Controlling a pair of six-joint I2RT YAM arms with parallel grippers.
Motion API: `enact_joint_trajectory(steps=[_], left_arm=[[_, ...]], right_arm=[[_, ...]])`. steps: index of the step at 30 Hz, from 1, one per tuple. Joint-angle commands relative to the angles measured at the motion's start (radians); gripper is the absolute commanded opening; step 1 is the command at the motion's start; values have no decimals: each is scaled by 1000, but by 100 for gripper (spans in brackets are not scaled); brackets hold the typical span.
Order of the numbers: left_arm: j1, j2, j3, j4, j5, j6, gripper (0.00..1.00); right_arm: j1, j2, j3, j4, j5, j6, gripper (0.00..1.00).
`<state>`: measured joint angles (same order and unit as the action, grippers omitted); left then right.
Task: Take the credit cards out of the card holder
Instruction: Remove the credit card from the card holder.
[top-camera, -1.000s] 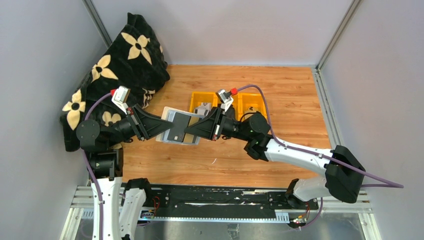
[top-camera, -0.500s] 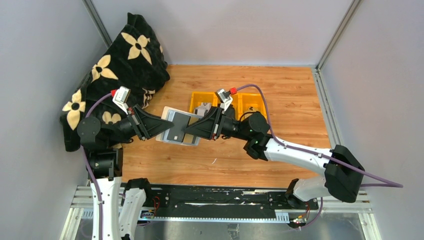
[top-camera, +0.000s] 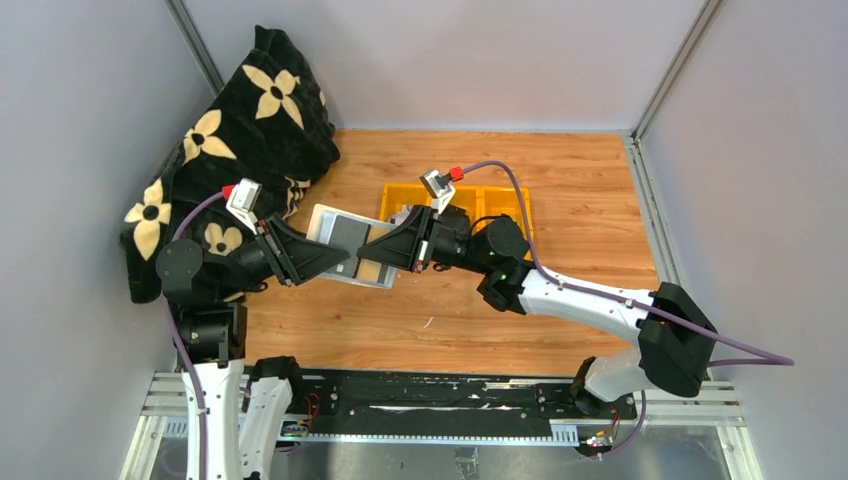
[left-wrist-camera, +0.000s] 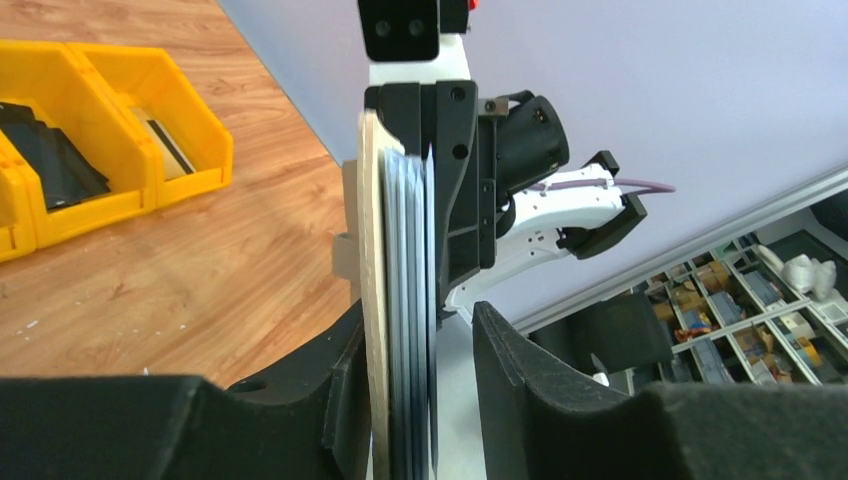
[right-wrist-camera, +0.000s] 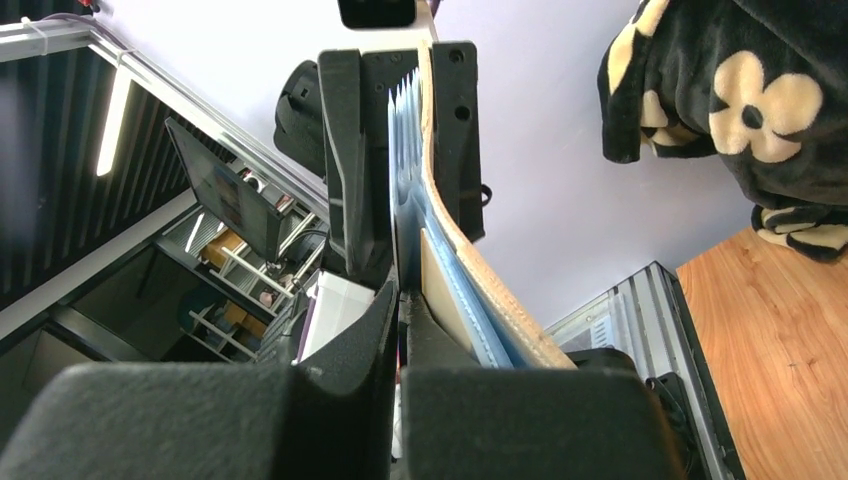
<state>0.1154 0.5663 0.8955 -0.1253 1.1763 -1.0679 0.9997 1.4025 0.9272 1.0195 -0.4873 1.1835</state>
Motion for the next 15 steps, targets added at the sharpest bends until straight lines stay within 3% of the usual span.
enact_joint_trajectory(steps=[1,7,15], left_arm=[[-5,-36,-33,7,38,-26,41],[-4,-22,-5,32,55,-42,36],[-5,-4,0,61,54,-59,18]], right_arm=[[10,-2,48,2,38,-35,0],[10,-19,31,-20,70,-59,0],[10,-14,27,15,17,-44,0]])
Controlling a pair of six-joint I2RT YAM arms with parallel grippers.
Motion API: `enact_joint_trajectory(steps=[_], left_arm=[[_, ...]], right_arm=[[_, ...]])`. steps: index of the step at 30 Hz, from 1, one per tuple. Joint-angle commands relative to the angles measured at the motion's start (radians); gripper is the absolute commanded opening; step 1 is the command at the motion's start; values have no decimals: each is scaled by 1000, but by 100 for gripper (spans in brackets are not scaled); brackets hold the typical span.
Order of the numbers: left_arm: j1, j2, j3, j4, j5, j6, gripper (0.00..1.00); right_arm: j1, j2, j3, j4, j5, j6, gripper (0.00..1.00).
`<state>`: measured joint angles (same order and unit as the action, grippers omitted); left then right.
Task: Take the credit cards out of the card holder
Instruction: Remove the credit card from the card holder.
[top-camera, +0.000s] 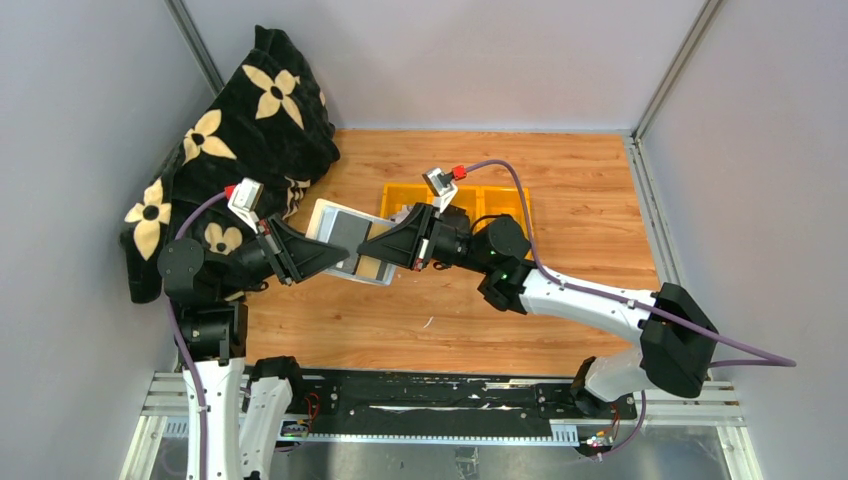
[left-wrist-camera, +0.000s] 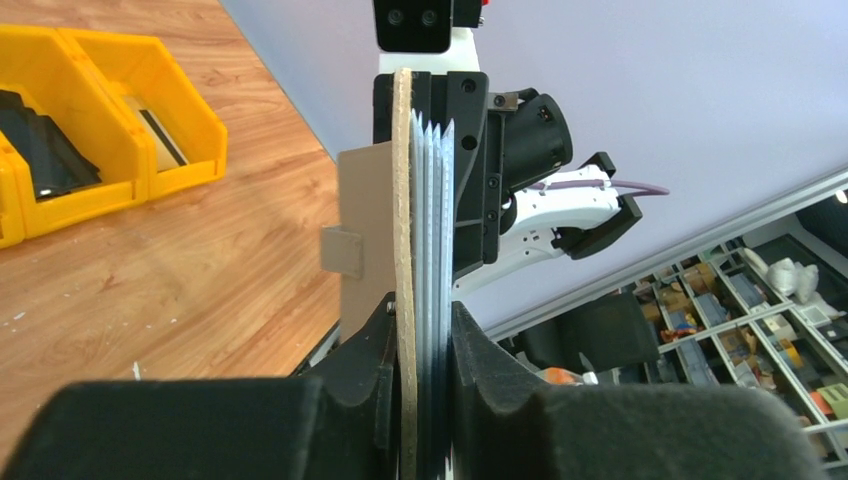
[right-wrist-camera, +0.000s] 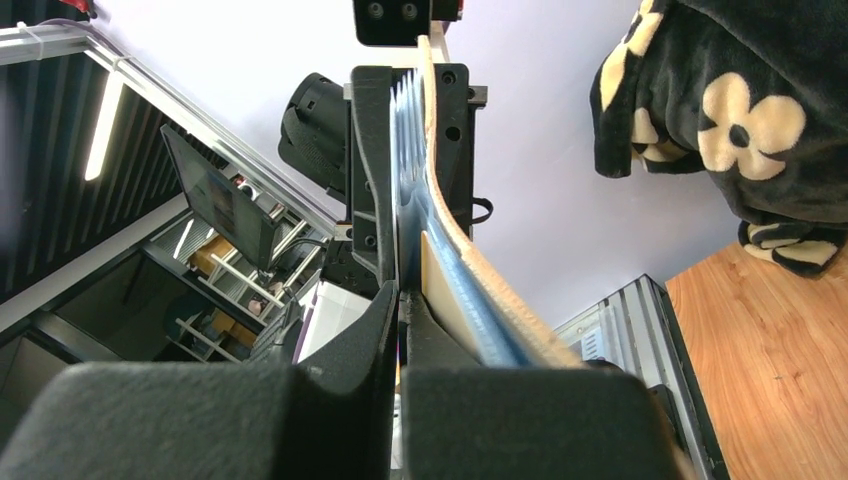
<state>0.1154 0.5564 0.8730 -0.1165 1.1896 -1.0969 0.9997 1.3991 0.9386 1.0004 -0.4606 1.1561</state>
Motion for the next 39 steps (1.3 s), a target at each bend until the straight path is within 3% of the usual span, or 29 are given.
enact_joint_trajectory(steps=[1,15,23,29,39], left_arm=[[-5,12,28,52,43,-29,16],[-5,32,63,51,45,-30,17],[-5,34,66,51,51,-43,34],[-5,33,68,61,54,-52,28],[-5,43,78,82,59,-69,28]], right_arm=[[10,-11,10,44,-16,-12,0],[10,-58,-53,95,-43,-12,0],[10,-55,-51,82,-30,-7,0],[10,-69,-70,59,-25,-24,0],[10,-107,-123,64,-25,-34,0]])
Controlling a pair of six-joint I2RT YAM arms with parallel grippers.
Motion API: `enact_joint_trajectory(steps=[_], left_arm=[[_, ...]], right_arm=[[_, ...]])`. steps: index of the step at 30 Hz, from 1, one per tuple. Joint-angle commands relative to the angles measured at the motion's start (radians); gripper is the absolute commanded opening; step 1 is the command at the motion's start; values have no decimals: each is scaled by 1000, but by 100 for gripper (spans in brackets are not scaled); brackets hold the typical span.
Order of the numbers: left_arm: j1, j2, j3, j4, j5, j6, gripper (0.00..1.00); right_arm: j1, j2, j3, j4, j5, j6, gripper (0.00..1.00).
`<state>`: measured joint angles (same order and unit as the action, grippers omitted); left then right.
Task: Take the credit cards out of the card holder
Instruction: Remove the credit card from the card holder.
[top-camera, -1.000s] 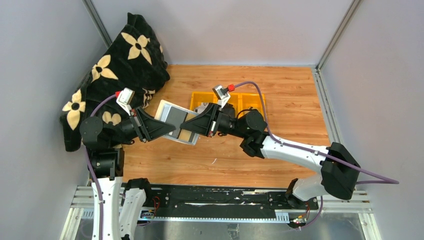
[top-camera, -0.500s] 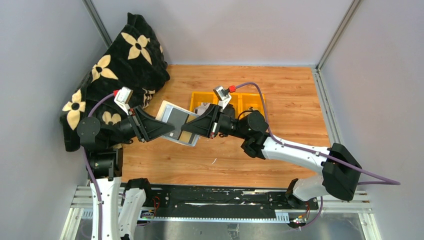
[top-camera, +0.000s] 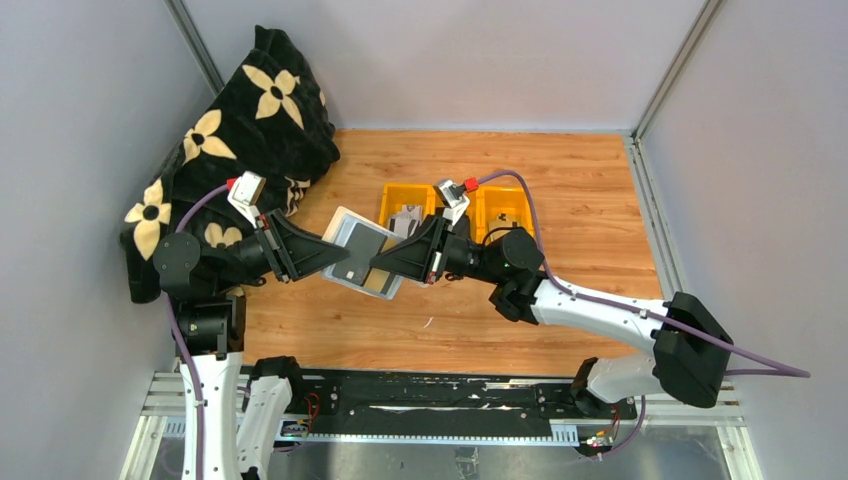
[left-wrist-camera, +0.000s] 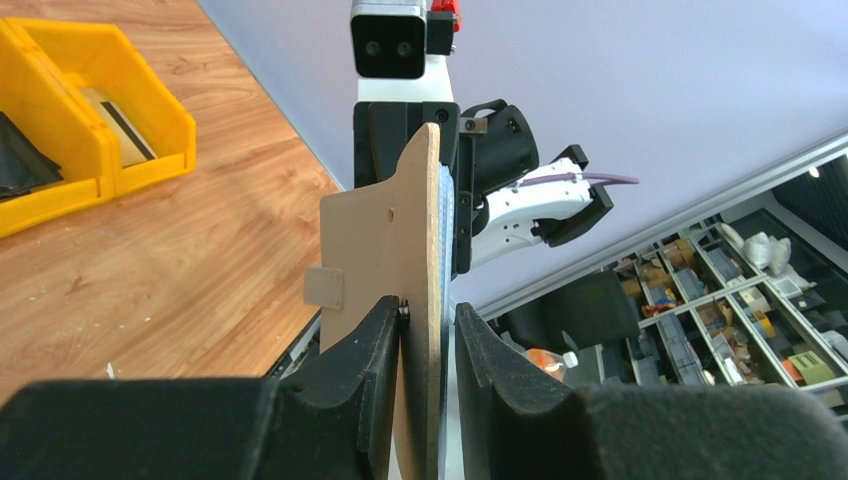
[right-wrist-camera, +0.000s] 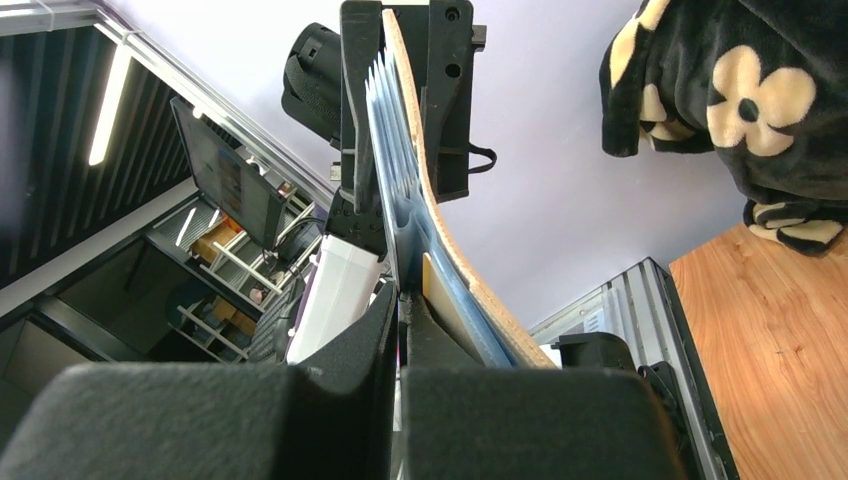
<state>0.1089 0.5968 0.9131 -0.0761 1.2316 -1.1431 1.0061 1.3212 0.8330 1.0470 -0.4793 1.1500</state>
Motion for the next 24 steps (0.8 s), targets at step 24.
enact_joint_trajectory(steps=[24], left_arm=[[2,-8,35,106,-62,-83,8]], right_arm=[[102,41,-111,251,272,2,0]])
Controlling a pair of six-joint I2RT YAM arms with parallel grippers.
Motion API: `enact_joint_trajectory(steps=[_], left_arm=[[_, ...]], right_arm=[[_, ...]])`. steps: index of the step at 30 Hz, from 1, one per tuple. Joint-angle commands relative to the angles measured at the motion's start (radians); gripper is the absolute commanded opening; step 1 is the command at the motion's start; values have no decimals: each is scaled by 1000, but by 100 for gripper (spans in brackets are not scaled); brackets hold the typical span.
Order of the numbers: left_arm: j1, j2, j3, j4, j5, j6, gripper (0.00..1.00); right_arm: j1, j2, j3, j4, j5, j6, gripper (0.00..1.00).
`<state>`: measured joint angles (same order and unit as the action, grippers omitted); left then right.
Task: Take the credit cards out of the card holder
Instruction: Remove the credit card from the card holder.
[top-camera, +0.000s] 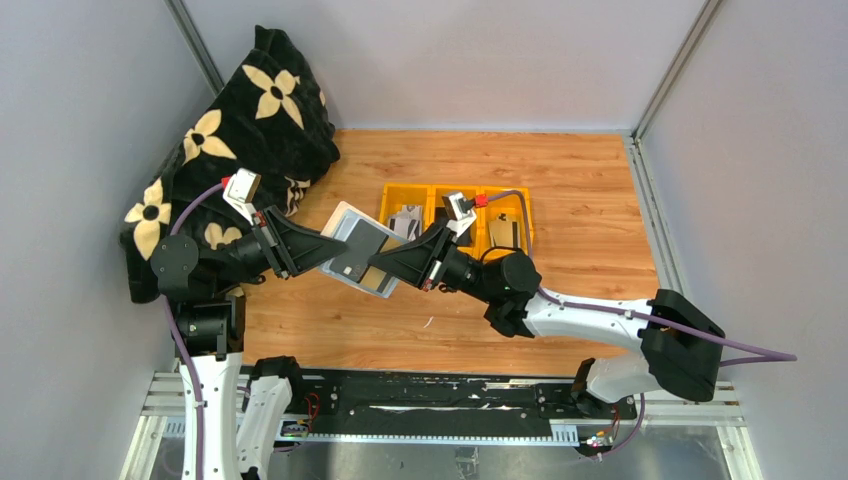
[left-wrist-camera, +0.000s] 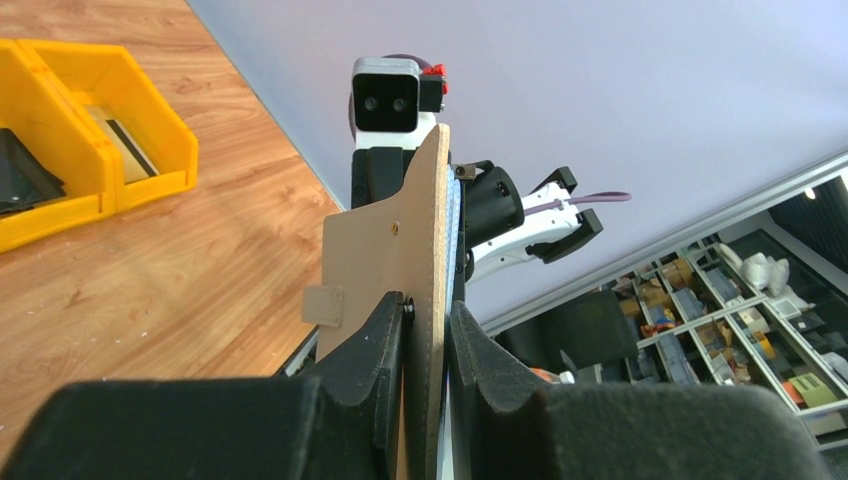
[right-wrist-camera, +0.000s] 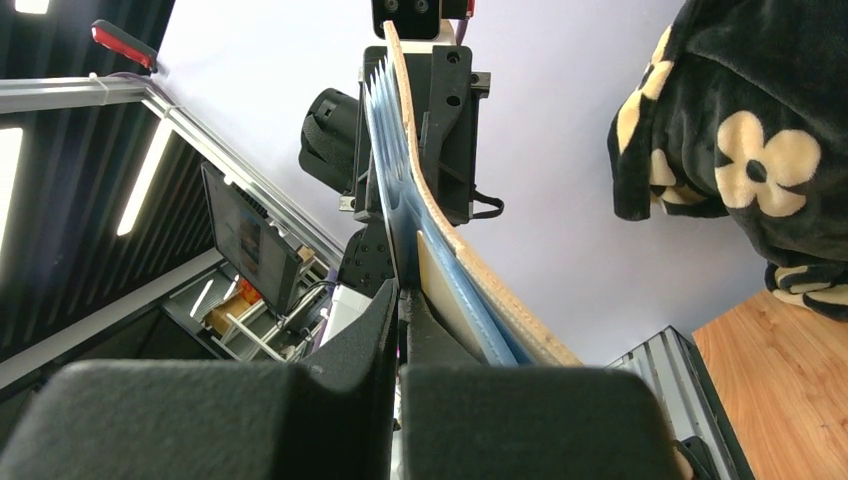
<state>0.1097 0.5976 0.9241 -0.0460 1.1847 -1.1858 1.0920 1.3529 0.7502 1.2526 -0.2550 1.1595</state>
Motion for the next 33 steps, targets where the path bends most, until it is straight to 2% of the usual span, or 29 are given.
enact_joint_trajectory(steps=[1,14,24,32,33], left_arm=[[1,-7,24,80,-16,-45,7],[1,9,32,93,-28,-48,3],[1,18,58,74,-35,-20,0],[1,6,47,69,-33,-14,0],[2,5,45,66,-33,-12,0]], right_arm=[[17,7,-33,51,50,-9,0],[31,8,-48,44,37,-18,0],[22,-69,-104,-24,50,-46,0],[17,-40,-23,-43,10,-46,0],[16,-34,-11,-40,4,-42,3]])
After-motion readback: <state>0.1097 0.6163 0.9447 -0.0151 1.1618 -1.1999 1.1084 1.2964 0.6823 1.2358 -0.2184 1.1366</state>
